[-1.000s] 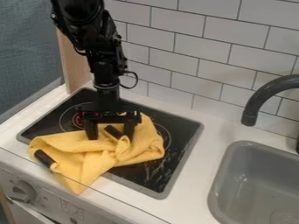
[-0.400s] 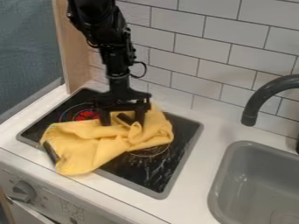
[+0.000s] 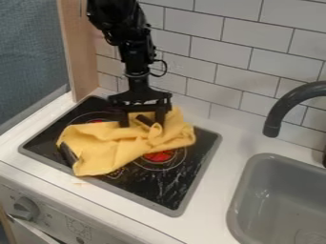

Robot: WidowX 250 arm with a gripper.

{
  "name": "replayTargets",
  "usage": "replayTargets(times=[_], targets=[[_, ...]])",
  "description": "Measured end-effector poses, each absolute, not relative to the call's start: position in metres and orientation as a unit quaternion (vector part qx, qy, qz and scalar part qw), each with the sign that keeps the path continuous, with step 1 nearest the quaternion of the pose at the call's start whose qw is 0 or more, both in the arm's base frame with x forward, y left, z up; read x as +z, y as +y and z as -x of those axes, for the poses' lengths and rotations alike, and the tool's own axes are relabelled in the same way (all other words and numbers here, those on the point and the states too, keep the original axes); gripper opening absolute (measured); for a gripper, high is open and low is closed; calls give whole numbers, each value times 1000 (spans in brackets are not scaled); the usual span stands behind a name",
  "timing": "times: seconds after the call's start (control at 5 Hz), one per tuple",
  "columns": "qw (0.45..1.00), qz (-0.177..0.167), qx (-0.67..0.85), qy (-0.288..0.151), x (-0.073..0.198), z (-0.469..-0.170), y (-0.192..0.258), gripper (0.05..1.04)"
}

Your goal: Move cloth from bottom to top

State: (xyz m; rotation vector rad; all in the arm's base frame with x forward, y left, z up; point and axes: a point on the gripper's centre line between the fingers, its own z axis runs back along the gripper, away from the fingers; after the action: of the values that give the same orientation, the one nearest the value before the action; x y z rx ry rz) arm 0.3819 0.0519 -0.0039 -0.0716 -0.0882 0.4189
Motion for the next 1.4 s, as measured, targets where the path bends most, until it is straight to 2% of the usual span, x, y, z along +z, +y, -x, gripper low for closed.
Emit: replayTargets(times=[0.4, 0.6, 0.8, 1.2, 1.4], targets=[[975, 49, 210, -47, 1, -381, 46, 999], [974, 66, 215, -44, 6, -376, 40, 999], [970, 81, 224, -44, 20, -373, 36, 999], [961, 106, 237, -90, 64, -370, 37, 999], [957, 119, 238, -114, 86, -359, 42, 999]])
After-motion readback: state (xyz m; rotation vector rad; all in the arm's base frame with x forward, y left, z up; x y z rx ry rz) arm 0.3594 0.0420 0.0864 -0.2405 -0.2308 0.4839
